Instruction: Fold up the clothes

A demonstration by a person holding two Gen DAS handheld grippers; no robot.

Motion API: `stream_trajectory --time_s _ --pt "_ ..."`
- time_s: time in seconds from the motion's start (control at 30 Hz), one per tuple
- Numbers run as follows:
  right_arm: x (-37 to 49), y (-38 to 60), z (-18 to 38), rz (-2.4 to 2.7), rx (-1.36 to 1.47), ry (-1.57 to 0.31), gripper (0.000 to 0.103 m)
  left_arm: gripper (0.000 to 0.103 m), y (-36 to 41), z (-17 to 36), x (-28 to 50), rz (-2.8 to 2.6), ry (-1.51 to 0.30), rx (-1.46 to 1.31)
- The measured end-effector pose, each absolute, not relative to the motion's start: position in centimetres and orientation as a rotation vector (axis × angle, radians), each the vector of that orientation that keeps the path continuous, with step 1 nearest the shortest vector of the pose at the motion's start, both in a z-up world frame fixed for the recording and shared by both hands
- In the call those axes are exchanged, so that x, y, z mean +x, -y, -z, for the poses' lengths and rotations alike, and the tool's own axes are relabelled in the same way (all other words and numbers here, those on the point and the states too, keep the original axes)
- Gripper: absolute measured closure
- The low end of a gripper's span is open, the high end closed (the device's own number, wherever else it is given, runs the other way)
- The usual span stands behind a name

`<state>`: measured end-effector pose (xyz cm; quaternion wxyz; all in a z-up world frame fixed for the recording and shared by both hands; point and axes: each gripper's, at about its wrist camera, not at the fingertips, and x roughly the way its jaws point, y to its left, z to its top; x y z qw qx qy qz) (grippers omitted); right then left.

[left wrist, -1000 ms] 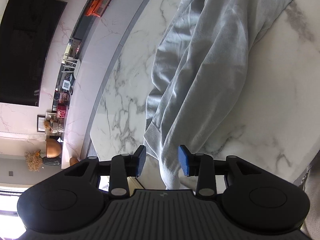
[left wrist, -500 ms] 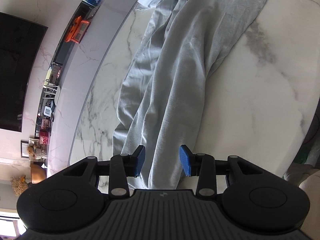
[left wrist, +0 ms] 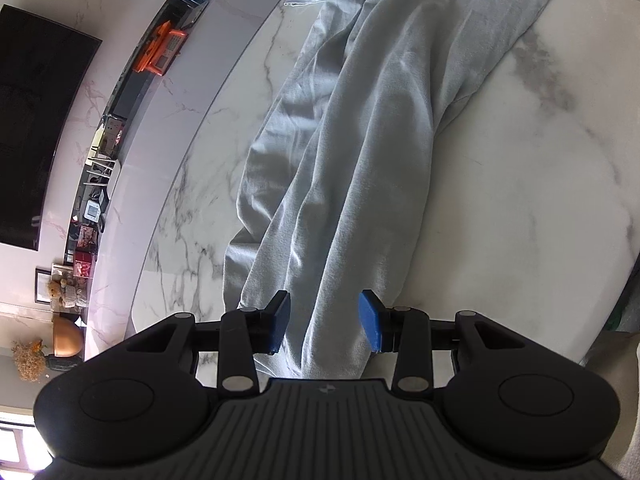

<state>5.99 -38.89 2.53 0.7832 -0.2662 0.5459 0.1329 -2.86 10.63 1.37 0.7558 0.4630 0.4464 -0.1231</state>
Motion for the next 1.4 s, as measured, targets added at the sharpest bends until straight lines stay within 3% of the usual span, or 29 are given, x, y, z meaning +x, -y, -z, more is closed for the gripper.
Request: stream_trajectory --time_s 0.33,1.1,1.2,1.4 --pt "10.1 36.9 -1.5 -0.328 -0.629 -1.172 0.065 0.066 -15.3 -3.6 3.1 0.336 -1.048 0.884" --pt "14.9 36.7 0.9 -0.533 -0.712 -1.213 0.065 0.066 -17.9 3.1 10.1 0.446 -1.271 0.891" --pt "14.9 36.8 1.0 -0.569 -0.740 -1.225 0.065 0.070 -17.8 3.1 10.1 0.452 -1.281 0.890" --pt "15.0 37.1 1.1 -0.632 -0.760 -1.274 0.065 0.089 -17.4 3.4 10.0 0.485 -1.292 0.898"
